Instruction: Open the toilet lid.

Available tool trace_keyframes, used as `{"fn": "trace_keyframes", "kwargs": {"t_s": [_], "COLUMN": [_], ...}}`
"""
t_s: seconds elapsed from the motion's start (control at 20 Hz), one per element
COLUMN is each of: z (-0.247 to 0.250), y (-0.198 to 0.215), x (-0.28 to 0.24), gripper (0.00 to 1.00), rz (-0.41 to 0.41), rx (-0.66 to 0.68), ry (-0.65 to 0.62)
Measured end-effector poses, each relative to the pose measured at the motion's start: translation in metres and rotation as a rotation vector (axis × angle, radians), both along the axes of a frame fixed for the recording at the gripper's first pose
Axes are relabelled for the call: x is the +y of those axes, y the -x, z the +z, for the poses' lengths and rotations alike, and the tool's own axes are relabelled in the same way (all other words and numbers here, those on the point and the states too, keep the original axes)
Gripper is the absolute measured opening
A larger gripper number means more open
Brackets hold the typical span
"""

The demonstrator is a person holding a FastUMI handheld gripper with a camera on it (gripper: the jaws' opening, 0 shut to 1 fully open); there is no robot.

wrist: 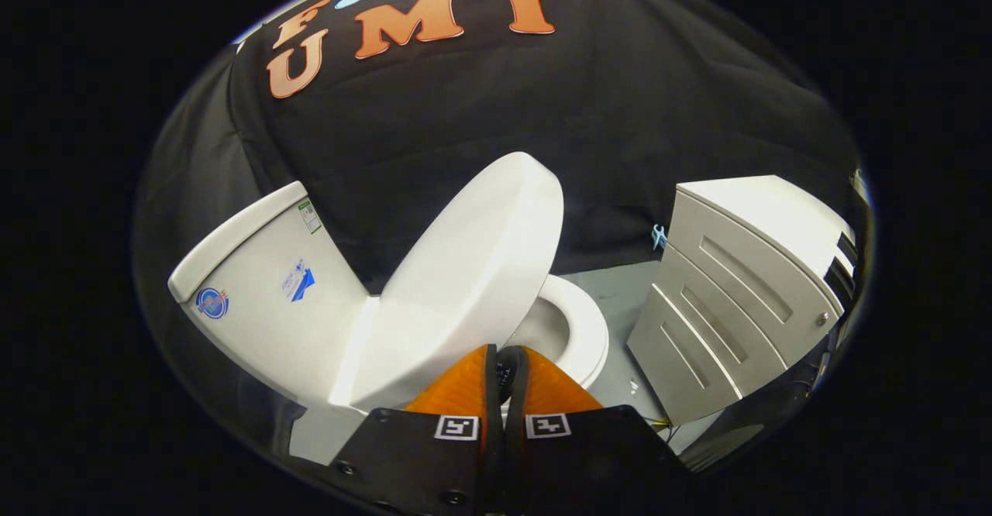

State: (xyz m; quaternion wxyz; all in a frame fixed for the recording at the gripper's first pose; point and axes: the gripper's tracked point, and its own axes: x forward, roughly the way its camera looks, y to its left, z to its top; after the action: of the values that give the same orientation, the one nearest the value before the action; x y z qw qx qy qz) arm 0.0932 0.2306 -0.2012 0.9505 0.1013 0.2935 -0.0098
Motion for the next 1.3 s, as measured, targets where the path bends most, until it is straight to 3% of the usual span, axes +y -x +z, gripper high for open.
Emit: {"fn": "trace_keyframes", "kwargs": {"t_s": [1.3], "z": [0.074], "y": [-0.002], "x": [0.070], "gripper": [0.08], "rz": [0.068], "rx": [-0.120], "ry": [0.240]}}
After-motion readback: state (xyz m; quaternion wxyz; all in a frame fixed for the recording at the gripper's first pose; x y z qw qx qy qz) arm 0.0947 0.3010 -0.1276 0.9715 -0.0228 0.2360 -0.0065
